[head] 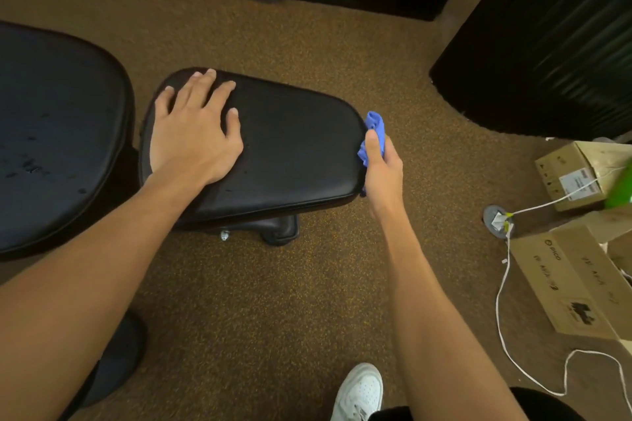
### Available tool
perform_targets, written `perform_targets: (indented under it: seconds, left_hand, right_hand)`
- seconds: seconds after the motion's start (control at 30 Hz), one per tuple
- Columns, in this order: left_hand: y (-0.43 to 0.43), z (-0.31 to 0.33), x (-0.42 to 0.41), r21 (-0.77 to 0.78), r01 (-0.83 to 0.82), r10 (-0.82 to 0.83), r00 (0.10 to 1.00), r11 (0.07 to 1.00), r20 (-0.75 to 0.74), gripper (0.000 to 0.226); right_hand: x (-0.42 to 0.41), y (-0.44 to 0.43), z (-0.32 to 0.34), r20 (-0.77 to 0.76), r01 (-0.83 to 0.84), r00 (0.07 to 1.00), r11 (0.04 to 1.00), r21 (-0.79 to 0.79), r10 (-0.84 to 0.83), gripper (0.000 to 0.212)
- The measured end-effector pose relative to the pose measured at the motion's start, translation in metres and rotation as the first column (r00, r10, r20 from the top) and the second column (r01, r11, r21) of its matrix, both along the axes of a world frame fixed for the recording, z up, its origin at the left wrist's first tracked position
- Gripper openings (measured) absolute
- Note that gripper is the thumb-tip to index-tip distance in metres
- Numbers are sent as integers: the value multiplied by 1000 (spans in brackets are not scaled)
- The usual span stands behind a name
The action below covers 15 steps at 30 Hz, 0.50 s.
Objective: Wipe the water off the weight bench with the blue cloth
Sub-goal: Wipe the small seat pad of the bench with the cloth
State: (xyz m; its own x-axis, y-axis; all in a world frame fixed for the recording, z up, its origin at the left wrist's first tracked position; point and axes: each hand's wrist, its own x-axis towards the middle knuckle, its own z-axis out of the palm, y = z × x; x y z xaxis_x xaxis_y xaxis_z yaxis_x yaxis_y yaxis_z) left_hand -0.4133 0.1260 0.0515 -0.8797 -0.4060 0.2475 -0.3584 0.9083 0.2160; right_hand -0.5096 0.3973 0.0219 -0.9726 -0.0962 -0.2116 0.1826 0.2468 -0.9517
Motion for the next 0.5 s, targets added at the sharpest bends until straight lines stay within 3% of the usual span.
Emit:
perform_targets:
  seconds: [0.07, 0.13, 0.23, 0.33, 0.4, 0.5]
  left_hand:
    - [3, 1, -2, -8, 16, -16, 1000, 1000, 3, 56]
    - [8, 1, -4, -10, 27, -27, 1000, 1000, 6, 56]
    - [13, -2, -2, -9, 45, -44, 999, 999, 14, 56]
    - [15, -3, -2, -11, 43, -43, 999, 999, 6, 55]
    - [15, -4, -2, -14, 39, -39, 999, 999, -2, 55]
    - [15, -4, -1, -15, 31, -31, 1000, 999, -5, 55]
  right_hand:
    - [-6, 1, 1, 123, 0, 992, 996, -86, 10, 37]
    - [-23, 3, 2, 201, -19, 979, 999, -50, 29, 44]
    - [-51, 1, 14, 197, -76, 979, 989, 124, 51, 52]
    - [-57, -2, 25, 79, -139, 989, 961, 240, 123, 30]
    - [-52, 3, 21, 37, -154, 988, 965, 213, 150, 28]
    - [-50, 7, 17, 91, -164, 984, 979, 121, 154, 36]
